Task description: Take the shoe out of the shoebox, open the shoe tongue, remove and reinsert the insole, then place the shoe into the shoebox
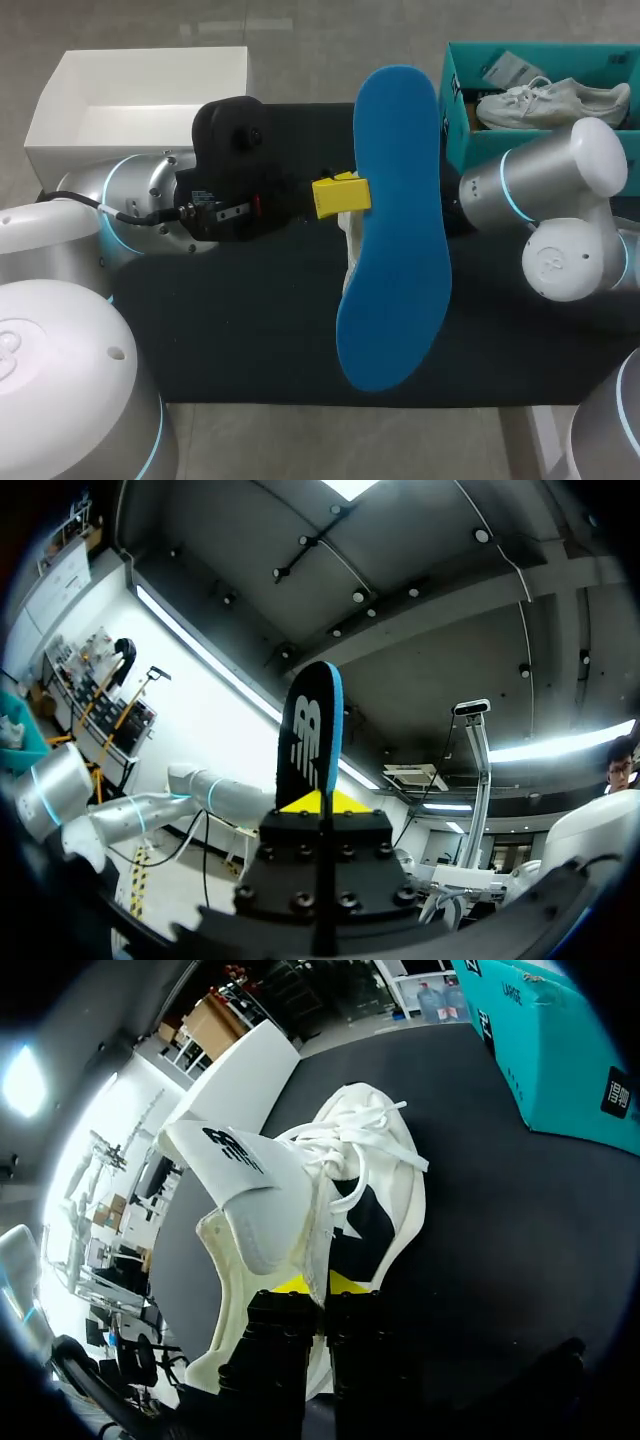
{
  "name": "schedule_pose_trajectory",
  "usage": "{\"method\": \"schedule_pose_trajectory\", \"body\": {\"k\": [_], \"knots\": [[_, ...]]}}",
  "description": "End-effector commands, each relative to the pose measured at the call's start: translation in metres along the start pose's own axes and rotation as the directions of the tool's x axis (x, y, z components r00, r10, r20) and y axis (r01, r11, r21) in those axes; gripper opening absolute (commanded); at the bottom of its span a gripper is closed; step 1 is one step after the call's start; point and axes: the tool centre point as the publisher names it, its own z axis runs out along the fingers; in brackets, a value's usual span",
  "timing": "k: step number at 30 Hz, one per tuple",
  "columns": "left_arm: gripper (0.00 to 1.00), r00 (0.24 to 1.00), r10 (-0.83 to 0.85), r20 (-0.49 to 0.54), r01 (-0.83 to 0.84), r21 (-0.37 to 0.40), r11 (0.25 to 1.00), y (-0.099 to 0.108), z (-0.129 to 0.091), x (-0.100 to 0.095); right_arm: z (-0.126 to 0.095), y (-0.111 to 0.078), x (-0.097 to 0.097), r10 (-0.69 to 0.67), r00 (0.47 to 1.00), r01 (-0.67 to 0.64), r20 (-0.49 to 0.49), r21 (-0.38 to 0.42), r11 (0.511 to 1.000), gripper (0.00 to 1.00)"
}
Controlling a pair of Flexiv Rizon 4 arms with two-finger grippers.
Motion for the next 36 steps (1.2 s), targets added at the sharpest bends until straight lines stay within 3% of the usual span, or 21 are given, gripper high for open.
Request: {"method": "schedule_pose_trajectory", "body": {"k": [1,3,5,15,17,36], "knots": [[0.0,0.998,0.0,0.057,-0.001,0.011,1.0,0.001,0.015,0.003,0.002,0.001,-0.004,-0.015,1.0,0.015,-0.027,0.008,1.0,0.0],[0.0,0.998,0.0,0.057,-0.001,0.011,1.0,0.001,0.015,0.003,0.003,0.003,-0.004,-0.03,0.999,0.03,-0.033,0.022,0.999,0.05],[0.0,0.998,0.0,0.057,-0.001,0.011,1.0,0.001,0.015,0.003,0.002,0.005,-0.003,-0.031,0.999,0.031,-0.02,0.038,0.999,1.0],[0.0,0.998,0.0,0.057,-0.001,0.011,1.0,0.001,0.015,0.003,-0.03,0.017,0.021,-0.066,0.996,0.068,-0.057,0.048,0.996,1.0],[0.0,0.998,0.0,0.057,-0.001,0.011,1.0,0.001,0.015,0.003,-0.037,0.022,0.026,-0.073,0.996,0.078,-0.057,0.083,0.993,1.0],[0.0,0.998,0.0,0.057,-0.001,0.011,1.0,0.001,0.015,0.003,-0.037,0.022,0.026,-0.073,0.996,0.078,-0.057,0.083,0.993,1.0]]}}
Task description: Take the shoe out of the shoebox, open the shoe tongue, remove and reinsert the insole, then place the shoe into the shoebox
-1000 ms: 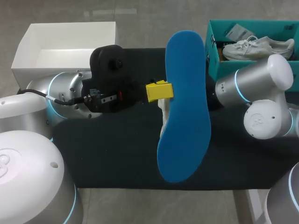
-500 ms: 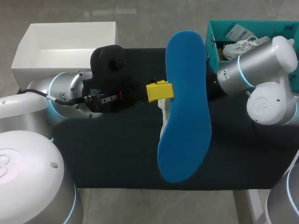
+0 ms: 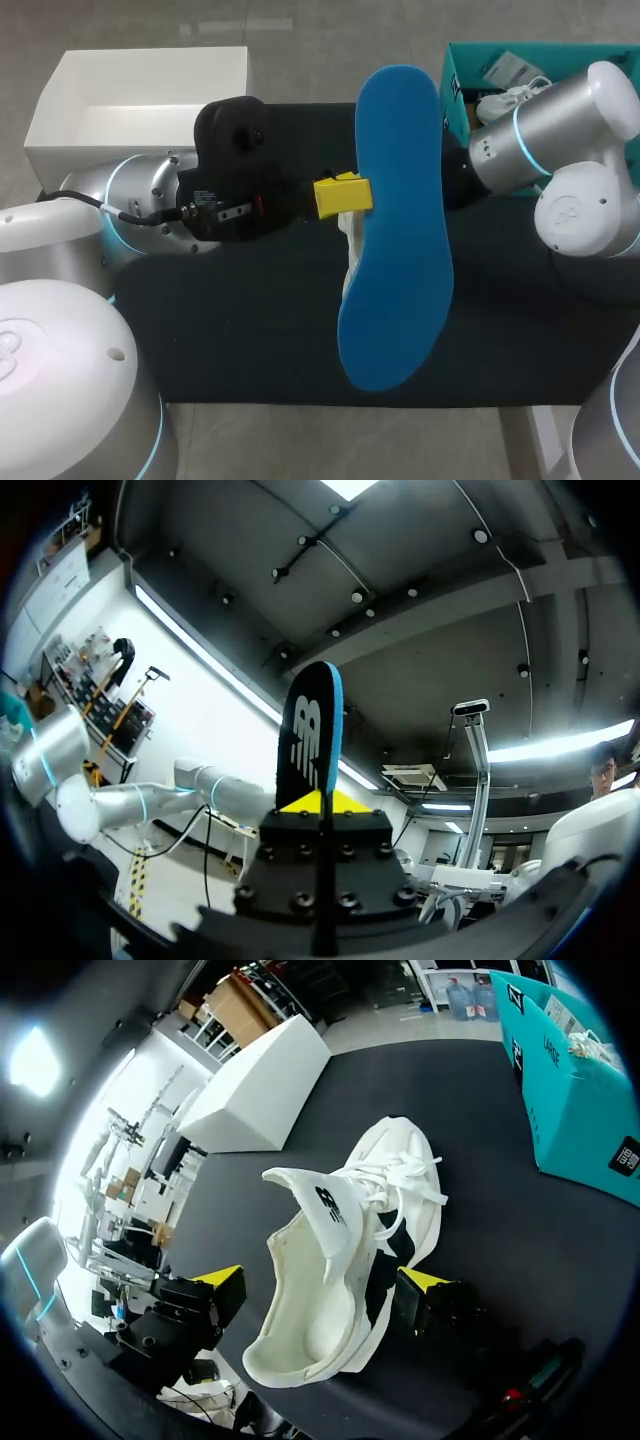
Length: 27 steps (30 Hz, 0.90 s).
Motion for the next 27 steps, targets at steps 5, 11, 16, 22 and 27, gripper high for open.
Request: {"method": "schedule_pose_trajectory", "body": {"k": [5,11,16,22,27], "knots": [[0.0,0.998,0.0,0.064,-0.001,0.01,1.0,0.001,0.014,0.003,0.0,-0.001,0.0,0.0,1.0,0.0,0.001,-0.002,1.0,1.0],[0.0,0.998,0.0,0.064,-0.001,0.01,1.0,0.001,0.014,0.003,0.0,-0.001,0.0,0.0,1.0,0.0,0.001,-0.002,1.0,1.0],[0.0,0.998,0.0,0.064,-0.001,0.01,1.0,0.001,0.014,0.003,-0.043,0.004,0.024,0.067,0.932,-0.114,-0.356,-0.114,0.987,1.0],[0.0,0.998,0.0,0.064,-0.001,0.01,1.0,0.001,0.014,0.003,-0.086,0.005,0.052,0.135,0.812,-0.17,-0.568,-0.01,0.985,1.0],[0.0,0.998,0.0,0.064,-0.001,0.01,1.0,0.001,0.014,0.003,-0.122,0.006,0.067,0.167,0.723,-0.192,-0.67,0.038,0.981,1.0]]}}
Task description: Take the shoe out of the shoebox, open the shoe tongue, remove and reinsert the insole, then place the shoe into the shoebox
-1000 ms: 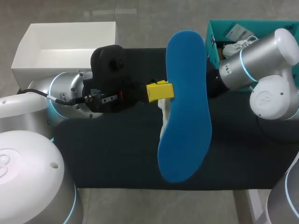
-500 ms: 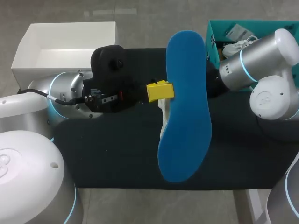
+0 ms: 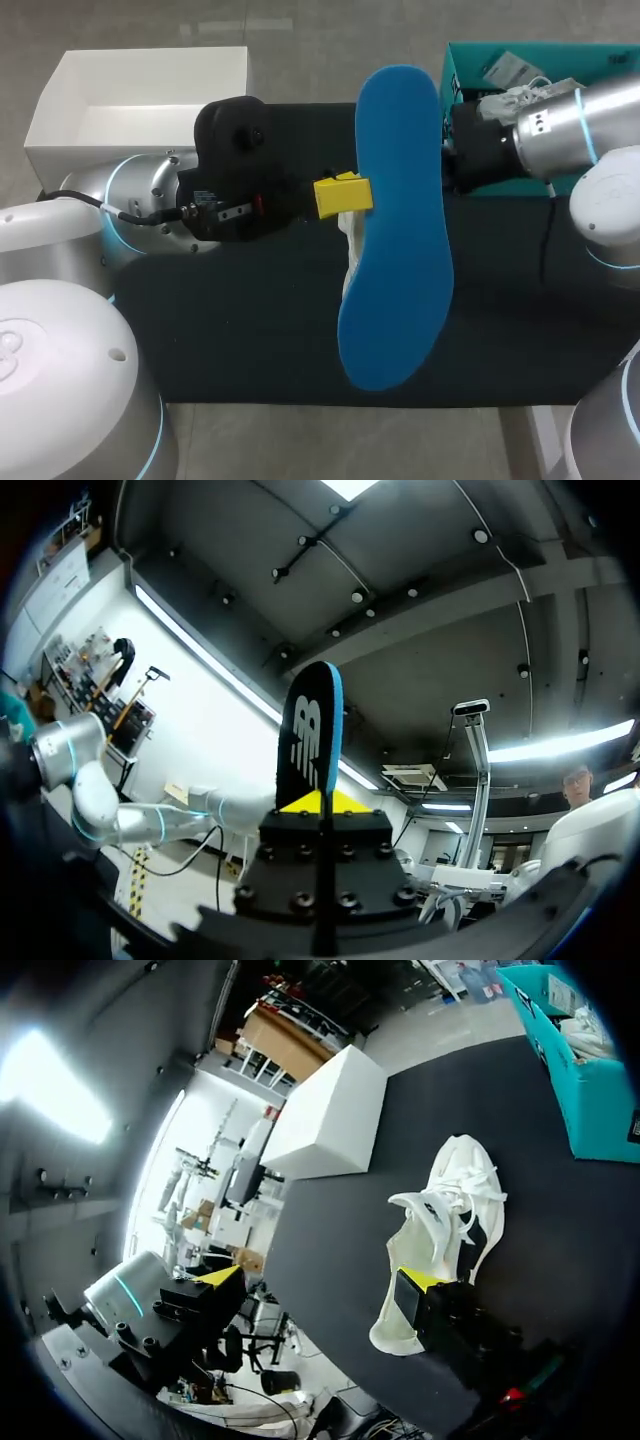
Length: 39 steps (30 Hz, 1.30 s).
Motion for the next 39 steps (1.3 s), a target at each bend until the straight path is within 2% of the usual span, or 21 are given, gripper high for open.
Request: {"method": "schedule_pose_trajectory", "body": {"k": [1,6,9,22,26,27,28,30,35,36,39], "knots": [[0.0,0.998,0.001,0.063,-0.001,0.01,1.0,0.001,0.014,0.004,-0.05,-0.005,0.016,0.1,0.917,-0.085,-0.386,0.054,0.995,1.0],[0.0,0.998,0.001,0.063,-0.001,0.01,1.0,0.001,0.014,0.004,-0.075,0.001,0.042,0.134,0.871,-0.102,-0.472,0.093,0.99,1.0],[0.0,0.998,0.001,0.063,-0.001,0.01,1.0,0.001,0.014,0.004,-0.084,0.005,0.055,0.151,0.876,-0.114,-0.458,0.109,0.988,1.0],[0.0,0.998,0.001,0.063,-0.001,0.01,1.0,0.001,0.014,0.004,-0.084,0.005,0.055,0.151,0.876,-0.114,-0.458,0.109,0.988,1.0],[0.0,0.998,0.001,0.063,-0.001,0.01,1.0,0.001,0.014,0.004,-0.09,-0.001,0.06,0.209,0.882,-0.187,-0.423,0.092,0.978,1.0],[0.0,0.997,0.043,0.062,-0.042,-0.014,0.999,0.003,0.009,-0.002,-0.094,-0.002,0.062,0.22,0.889,-0.198,-0.401,0.097,0.976,1.0],[0.0,0.995,0.093,0.04,-0.093,-0.015,0.996,0.002,0.007,-0.007,-0.097,-0.002,0.063,0.222,0.894,-0.201,-0.39,0.096,0.975,1.0],[0.0,0.967,0.249,-0.058,-0.254,-0.124,0.959,0.002,-0.002,-0.019,-0.103,-0.002,0.066,0.216,0.895,-0.197,-0.391,0.088,0.976,1.0],[0.0,0.864,0.462,-0.203,-0.495,-0.165,0.853,-0.009,-0.02,-0.046,-0.108,-0.002,0.069,0.212,0.903,-0.197,-0.374,0.078,0.977,1.0],[0.0,0.833,0.495,-0.246,-0.543,-0.194,0.817,-0.011,-0.024,-0.05,-0.108,-0.002,0.069,0.212,0.903,-0.197,-0.374,0.078,0.977,1.0],[0.0,0.774,0.545,-0.323,-0.623,-0.233,0.747,-0.016,-0.036,-0.065,-0.108,-0.002,0.069,0.214,0.903,-0.198,-0.372,0.081,0.977,1.0]]}}
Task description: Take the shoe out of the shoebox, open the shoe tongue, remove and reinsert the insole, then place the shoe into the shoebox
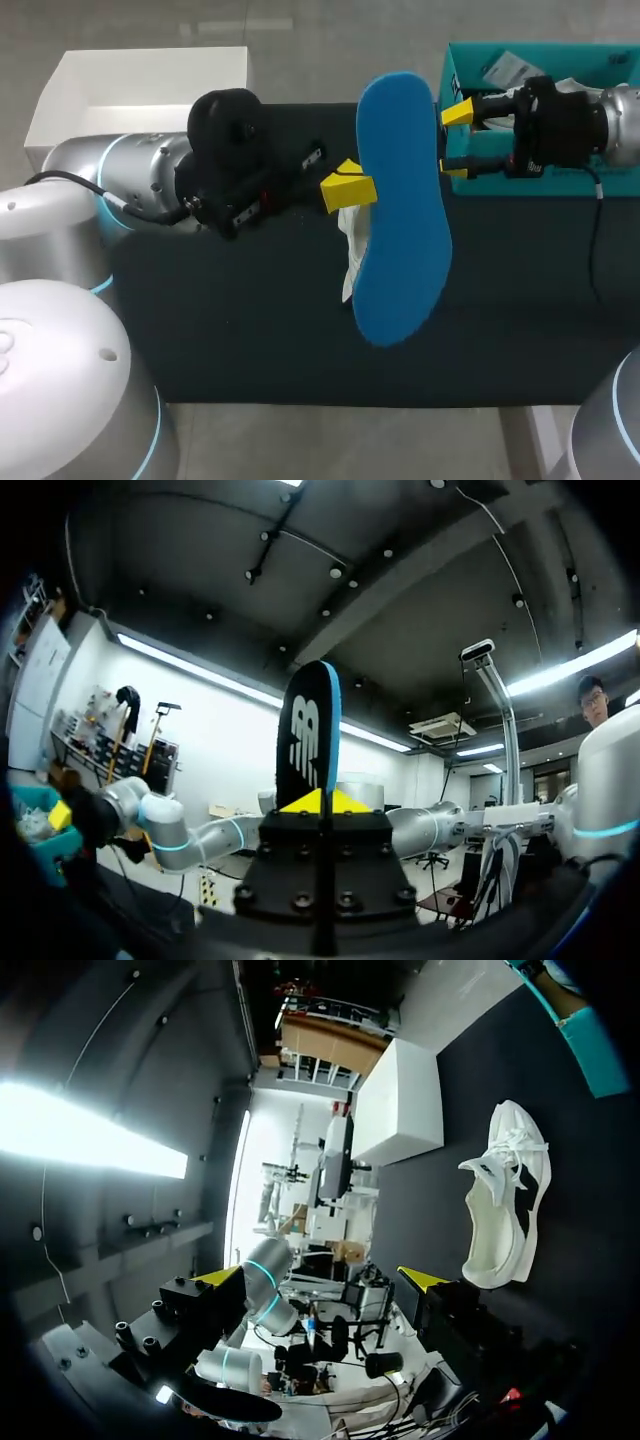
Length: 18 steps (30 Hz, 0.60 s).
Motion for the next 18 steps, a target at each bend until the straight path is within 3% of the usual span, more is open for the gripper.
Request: {"method": "schedule_pose_trajectory", "body": {"k": [1,4,6,18], "knots": [[0.0,0.879,0.321,-0.353,-0.386,-0.13,0.913,-0.002,-0.016,-0.038,0.0,-0.003,0.002,0.002,1.0,-0.002,0.006,-0.005,1.0,1.0],[0.0,0.849,0.336,-0.408,-0.448,-0.219,0.867,-0.001,-0.029,-0.054,0.002,-0.002,0.003,0.004,1.0,-0.004,0.006,0.002,1.0,1.0],[0.0,0.869,0.335,-0.365,-0.448,-0.29,0.846,0.0,-0.037,-0.063,0.002,-0.001,0.004,0.004,1.0,-0.004,0.004,0.004,1.0,1.0],[0.0,0.869,0.335,-0.365,-0.448,-0.29,0.846,0.0,-0.037,-0.063,0.008,-0.004,-0.001,0.011,1.0,-0.011,-0.007,0.003,1.0,1.0]]}}
